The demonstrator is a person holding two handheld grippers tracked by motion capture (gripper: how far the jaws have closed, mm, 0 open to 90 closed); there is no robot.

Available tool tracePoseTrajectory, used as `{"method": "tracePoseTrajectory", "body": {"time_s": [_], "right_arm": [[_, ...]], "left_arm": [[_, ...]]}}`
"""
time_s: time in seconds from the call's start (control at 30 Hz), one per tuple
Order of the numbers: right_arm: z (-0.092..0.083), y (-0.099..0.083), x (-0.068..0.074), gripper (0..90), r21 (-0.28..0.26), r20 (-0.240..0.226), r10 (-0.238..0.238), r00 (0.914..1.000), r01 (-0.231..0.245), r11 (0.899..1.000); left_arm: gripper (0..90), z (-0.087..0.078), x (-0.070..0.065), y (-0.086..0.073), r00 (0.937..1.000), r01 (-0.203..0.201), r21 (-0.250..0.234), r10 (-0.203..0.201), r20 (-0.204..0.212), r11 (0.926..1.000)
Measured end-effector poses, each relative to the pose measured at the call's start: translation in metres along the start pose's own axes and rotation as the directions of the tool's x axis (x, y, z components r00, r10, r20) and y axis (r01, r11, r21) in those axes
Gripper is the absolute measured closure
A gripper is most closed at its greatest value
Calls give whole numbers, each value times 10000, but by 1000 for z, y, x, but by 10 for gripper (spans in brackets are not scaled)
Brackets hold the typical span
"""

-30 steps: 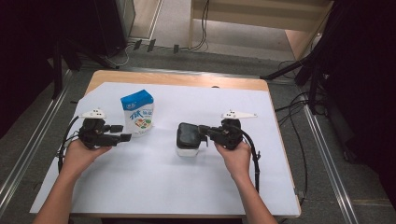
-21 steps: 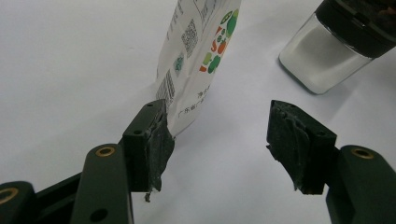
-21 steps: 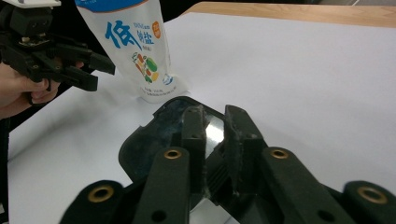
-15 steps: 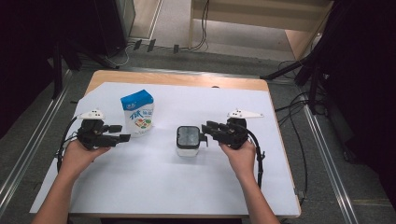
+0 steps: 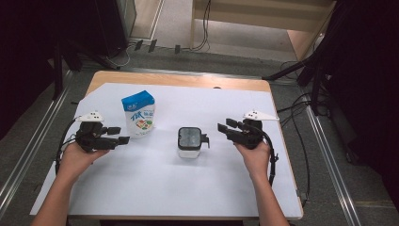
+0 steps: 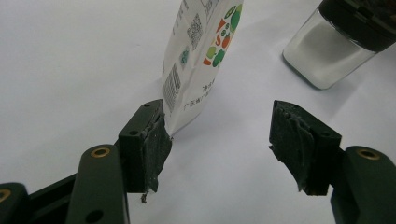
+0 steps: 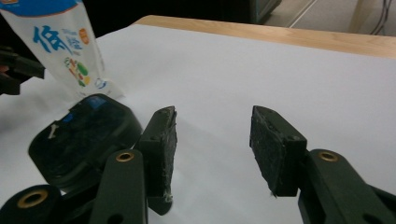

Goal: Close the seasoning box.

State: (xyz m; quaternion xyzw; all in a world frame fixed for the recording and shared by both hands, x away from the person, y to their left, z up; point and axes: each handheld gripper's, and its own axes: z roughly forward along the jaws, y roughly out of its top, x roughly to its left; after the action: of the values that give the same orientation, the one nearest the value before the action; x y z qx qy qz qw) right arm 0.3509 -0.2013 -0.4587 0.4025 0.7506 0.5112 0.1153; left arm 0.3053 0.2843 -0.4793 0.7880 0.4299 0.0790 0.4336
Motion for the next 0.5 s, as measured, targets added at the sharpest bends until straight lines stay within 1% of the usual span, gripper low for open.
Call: {"method": "tracePoseTrajectory", "body": {"time_s": [0.13, 0.2, 0.27, 0.37, 0.43, 0.5], "right_arm": [[-7, -4, -11, 524, -117, 332, 193, 9993, -189, 9998], [-11, -7, -17, 524, -162, 447, 340, 9984, -333, 9993], [-14, -10, -22, 524, -190, 558, 451, 9974, -441, 9988], [-19, -13, -28, 522, -170, 761, 571, 9955, -560, 9983], [-22, -16, -31, 514, -289, 878, 556, 9946, -532, 9982], [-24, -19, -35, 506, -305, 951, 627, 9935, -601, 9977]], "left_arm": [[365, 0, 0, -1, 10000, -12, 29, 12, -19, 10000], [364, 1, 0, -1, 10000, 41, 45, -41, -32, 10000], [362, 1, 0, -1, 10000, 13, 41, -13, -64, 10000], [362, 2, 0, -1, 10000, -13, 49, 13, -78, 10000], [361, 2, 1, -1, 10000, -42, 121, 43, -36, 9999], [360, 3, 1, -2, 10000, -45, 89, 46, -78, 10000]]}}
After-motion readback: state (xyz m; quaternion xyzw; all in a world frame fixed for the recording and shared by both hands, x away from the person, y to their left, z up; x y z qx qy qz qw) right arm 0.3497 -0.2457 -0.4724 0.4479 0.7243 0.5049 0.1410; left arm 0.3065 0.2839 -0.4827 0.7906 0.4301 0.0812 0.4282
